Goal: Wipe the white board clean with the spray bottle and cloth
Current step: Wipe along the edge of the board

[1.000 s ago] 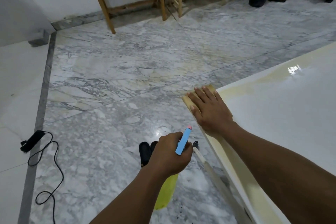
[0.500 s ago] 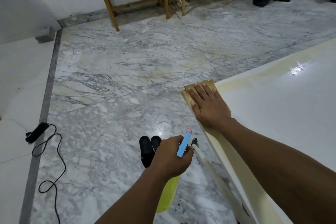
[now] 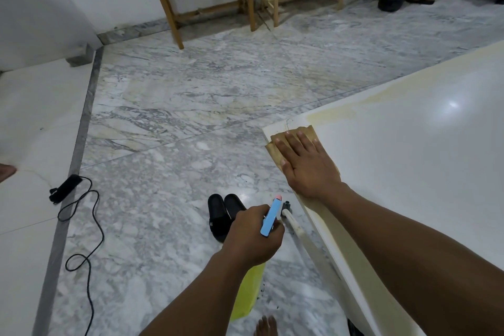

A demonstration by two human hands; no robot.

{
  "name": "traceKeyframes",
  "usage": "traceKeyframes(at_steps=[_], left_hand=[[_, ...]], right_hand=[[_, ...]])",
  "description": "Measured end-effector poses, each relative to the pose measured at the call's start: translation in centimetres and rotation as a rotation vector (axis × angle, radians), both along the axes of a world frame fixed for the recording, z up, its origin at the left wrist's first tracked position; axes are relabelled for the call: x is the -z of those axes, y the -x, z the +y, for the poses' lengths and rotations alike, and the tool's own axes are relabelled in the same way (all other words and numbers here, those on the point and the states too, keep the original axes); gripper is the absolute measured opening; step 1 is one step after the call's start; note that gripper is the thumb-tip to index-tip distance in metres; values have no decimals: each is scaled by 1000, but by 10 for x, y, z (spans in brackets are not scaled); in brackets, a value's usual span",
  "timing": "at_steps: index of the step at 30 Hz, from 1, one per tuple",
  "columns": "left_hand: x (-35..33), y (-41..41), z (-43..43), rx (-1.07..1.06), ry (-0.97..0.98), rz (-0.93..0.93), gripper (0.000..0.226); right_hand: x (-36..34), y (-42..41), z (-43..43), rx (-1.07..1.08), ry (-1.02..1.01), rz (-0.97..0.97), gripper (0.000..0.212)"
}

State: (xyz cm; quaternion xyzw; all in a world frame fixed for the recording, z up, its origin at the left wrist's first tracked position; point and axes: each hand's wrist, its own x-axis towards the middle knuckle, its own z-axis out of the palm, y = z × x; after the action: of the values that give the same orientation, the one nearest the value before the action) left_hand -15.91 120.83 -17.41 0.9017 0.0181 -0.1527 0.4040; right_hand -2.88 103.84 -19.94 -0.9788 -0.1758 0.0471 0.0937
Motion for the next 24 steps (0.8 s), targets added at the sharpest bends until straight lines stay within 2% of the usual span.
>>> traceKeyframes(at_steps=[14,20,24], left_hand=[[-20,106,-54,-3,-31,-48,26],[-35,174,-93,24,-40,-38,23],[-43,219,-120,11,-74,-62,30]], right_hand=[[1,136,-58,-1,67,13,58],[-2,229,-96,11,54,21,61],[-3,293,-124,22,-14,18,62]])
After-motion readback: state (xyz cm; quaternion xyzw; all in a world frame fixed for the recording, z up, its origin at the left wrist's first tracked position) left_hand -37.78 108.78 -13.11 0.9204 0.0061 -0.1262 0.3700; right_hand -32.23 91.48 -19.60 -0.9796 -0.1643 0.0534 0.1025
